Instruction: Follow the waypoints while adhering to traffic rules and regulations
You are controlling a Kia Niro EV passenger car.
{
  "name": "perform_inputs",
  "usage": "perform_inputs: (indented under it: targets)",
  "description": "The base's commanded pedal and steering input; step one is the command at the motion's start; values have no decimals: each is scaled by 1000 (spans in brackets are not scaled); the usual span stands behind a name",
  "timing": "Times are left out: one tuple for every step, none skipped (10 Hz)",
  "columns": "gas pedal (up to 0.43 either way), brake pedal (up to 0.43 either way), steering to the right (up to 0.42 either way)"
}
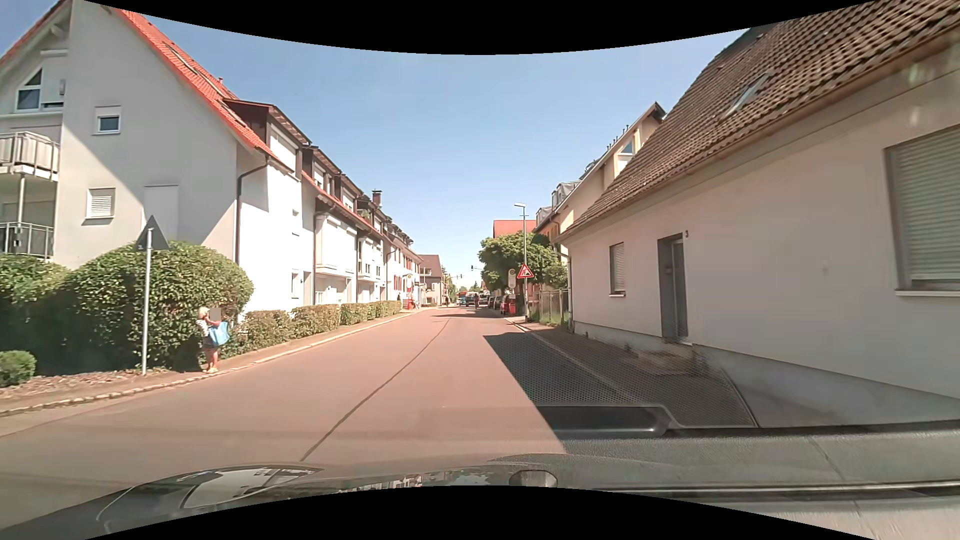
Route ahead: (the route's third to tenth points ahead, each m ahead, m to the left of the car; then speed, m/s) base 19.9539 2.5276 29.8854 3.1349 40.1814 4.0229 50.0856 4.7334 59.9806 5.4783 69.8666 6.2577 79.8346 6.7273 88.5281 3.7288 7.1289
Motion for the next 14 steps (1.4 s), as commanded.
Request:
perform_inputs:
  targets:
    - [87,0,-37]
    - [87,0,-34]
    - [87,0,-26]
    - [87,0,-18]
    - [87,0,-14]
    - [87,0,-14]
    - [87,0,-13]
    - [87,0,-9]
    - [87,0,-6]
    - [87,0,-5]
    - [87,0,-5]
    - [87,0,-4]
    - [87,0,-4]
    - [87,0,-4]
